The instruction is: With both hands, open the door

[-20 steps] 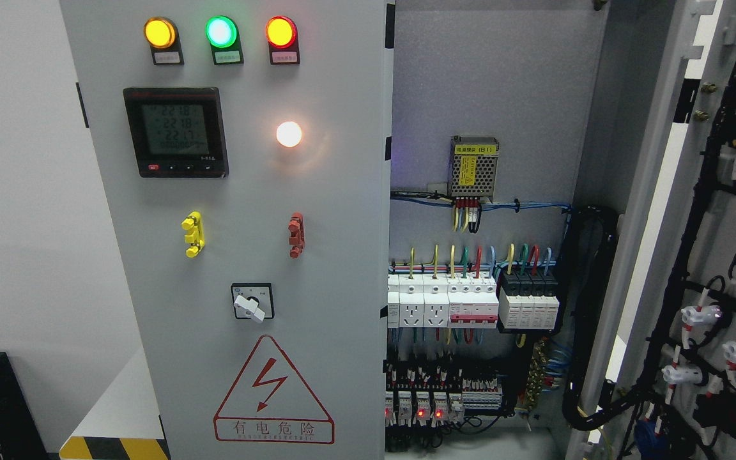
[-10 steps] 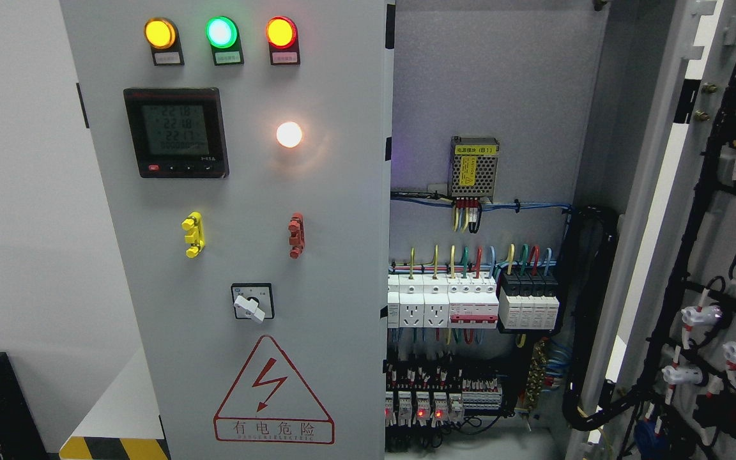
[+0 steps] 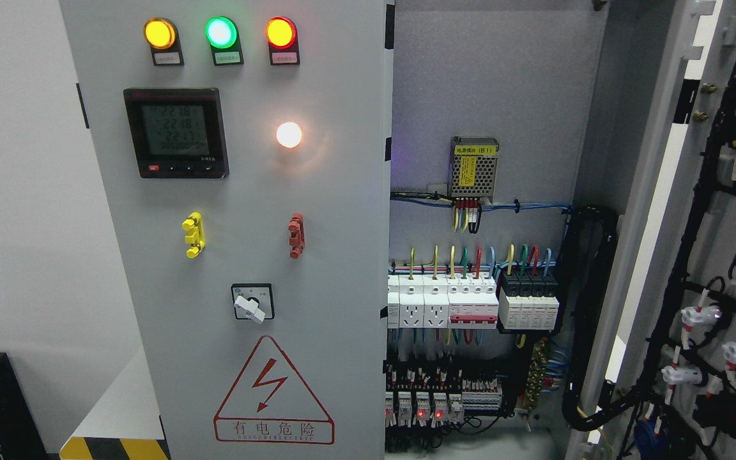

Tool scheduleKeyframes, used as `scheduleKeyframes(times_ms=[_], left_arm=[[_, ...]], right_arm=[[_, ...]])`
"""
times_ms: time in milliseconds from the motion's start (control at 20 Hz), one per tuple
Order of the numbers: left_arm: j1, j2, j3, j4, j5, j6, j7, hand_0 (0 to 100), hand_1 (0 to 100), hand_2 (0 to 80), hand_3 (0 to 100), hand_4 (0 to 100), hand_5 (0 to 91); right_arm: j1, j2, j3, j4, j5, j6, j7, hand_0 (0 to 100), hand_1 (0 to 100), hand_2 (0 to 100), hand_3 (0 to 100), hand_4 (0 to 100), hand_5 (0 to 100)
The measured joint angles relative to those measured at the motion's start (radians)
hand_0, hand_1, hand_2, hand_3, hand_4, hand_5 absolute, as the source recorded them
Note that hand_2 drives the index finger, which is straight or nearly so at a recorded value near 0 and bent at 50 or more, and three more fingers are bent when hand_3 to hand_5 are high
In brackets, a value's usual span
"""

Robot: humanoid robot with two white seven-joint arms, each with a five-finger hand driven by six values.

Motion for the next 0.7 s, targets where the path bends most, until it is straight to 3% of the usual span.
scheduleKeyframes(times_ms=[150,301,501,601,701], left_arm=[[0.0,-0.009,0.013,0.007,-0.003,-0.002,-0.001,0,0,0.0,0,0,0.0],[0.0,-0.016,0.023,0.013,-0.005,-0.004,-0.001,0,0,0.0,0,0,0.0],[0.0,-0.023,0.032,0.018,-0.006,-0.005,-0.001,0,0,0.0,0,0,0.0],[0.0,-0.026,0.035,0.02,-0.007,-0.005,-0.001,0,0,0.0,0,0,0.0],[0.0,-0.028,0.038,0.021,-0.007,-0.005,-0.001,0,0,0.0,0,0,0.0]], right_arm=[[0.038,-0.022,0.032,-0.201,0.0,-0.246,0.002,0,0,0,0,0,0],[0.016,-0.055,0.075,-0.361,0.0,-0.358,-0.005,0,0,0,0,0,0],[-0.087,-0.083,0.116,-0.515,0.0,-0.377,-0.009,0,0,0,0,0,0],[-0.155,-0.092,0.132,-0.569,-0.005,-0.316,-0.01,0,0,0,0,0,0],[-0.238,-0.1,0.146,-0.617,-0.03,-0.206,-0.011,0,0,0,0,0,0]])
